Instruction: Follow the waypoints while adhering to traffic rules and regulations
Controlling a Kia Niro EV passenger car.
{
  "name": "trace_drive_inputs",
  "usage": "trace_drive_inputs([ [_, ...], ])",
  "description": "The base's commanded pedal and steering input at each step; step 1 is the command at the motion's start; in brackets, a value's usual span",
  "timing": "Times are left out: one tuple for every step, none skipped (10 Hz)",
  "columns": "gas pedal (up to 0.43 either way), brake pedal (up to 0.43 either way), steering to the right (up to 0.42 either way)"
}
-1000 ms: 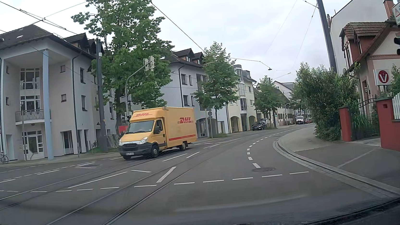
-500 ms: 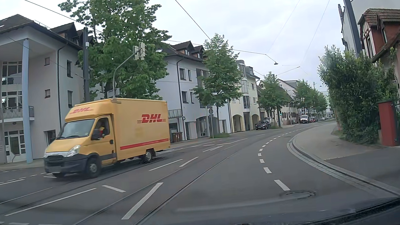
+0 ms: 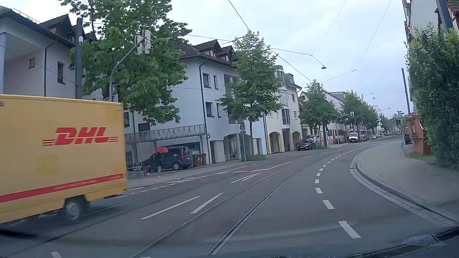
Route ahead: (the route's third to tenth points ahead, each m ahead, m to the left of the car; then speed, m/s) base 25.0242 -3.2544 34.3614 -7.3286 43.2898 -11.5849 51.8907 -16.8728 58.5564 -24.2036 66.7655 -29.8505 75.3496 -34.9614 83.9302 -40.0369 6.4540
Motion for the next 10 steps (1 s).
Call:
trace_drive_inputs([
  [0.067,0.000,0.015],
  [0.067,0.000,0.021],
  [0.067,0.000,0.030],
  [0.067,0.000,0.042],
  [0.067,0.000,0.053],
  [0.067,0.000,0.064],
  [0.079,0.000,0.075],
  [0.087,0.000,0.083],
  [0.087,0.000,0.089],
  [0.098,0.000,0.092],
])
